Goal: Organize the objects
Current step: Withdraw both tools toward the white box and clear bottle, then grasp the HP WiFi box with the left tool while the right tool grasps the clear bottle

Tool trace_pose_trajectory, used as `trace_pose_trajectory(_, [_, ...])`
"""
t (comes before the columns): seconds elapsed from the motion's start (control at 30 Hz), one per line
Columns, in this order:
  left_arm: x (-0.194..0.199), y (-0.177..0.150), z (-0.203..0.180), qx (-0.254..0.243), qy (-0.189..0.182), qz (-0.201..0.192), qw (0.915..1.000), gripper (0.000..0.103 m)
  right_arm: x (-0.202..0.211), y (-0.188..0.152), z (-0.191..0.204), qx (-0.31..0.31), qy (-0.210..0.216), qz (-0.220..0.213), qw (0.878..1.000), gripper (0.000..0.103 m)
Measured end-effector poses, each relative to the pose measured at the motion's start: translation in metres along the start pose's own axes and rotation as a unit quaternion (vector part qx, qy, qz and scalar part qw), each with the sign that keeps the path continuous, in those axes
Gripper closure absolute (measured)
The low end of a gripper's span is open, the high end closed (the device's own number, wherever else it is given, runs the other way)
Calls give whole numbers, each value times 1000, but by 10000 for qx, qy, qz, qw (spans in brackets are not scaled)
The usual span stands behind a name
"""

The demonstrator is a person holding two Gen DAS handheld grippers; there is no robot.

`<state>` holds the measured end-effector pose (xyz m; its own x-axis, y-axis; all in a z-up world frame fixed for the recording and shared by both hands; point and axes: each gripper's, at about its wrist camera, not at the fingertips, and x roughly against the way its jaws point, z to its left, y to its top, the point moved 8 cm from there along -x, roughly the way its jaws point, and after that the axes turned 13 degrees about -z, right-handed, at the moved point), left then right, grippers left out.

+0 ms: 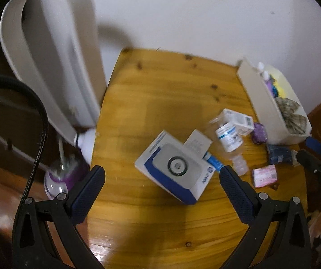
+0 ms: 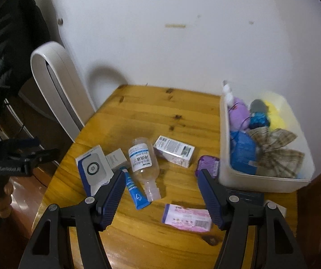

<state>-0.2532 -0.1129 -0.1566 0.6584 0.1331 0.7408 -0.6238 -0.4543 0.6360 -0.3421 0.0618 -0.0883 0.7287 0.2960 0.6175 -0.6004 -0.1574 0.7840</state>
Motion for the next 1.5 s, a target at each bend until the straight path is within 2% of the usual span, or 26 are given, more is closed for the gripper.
trace_pose_trajectory(0.17, [-27,-12,14,622,124,347,9974,1,-41,-12,9,-29,127,333,9994,35])
trace_pose_trajectory(0.3, [-49,-21,17,1212,202,729,9897,1,-71,-21,17,105,203,502,9985,35])
trace_pose_trajectory(0.4, [-60,-23,16,1347,343,863,9865,1,-90,-28,21,160,271,629,9975,35])
trace_pose_trajectory(0.8, [-81,-26,-7,1227,728,1423,9795,1,-134,-45,26,429,543,807,9943,36])
trace_pose_trajectory(0.9, [-88,-28,-10,1220,822,1536,9771,1,-138,-49,30,547,670,803,9930,46])
trace_pose_trajectory(1.0, [-95,-32,-13,1193,901,1671,9745,1,-137,-50,29,656,649,690,9933,46])
trace_pose_trajectory(1.23, [-111,-35,-17,1116,1136,1854,9697,1,-135,-50,17,390,743,631,9945,46])
trace_pose_trajectory(1.5, [-118,-53,-4,949,1511,2213,9587,2,-129,-52,5,218,785,608,9948,46])
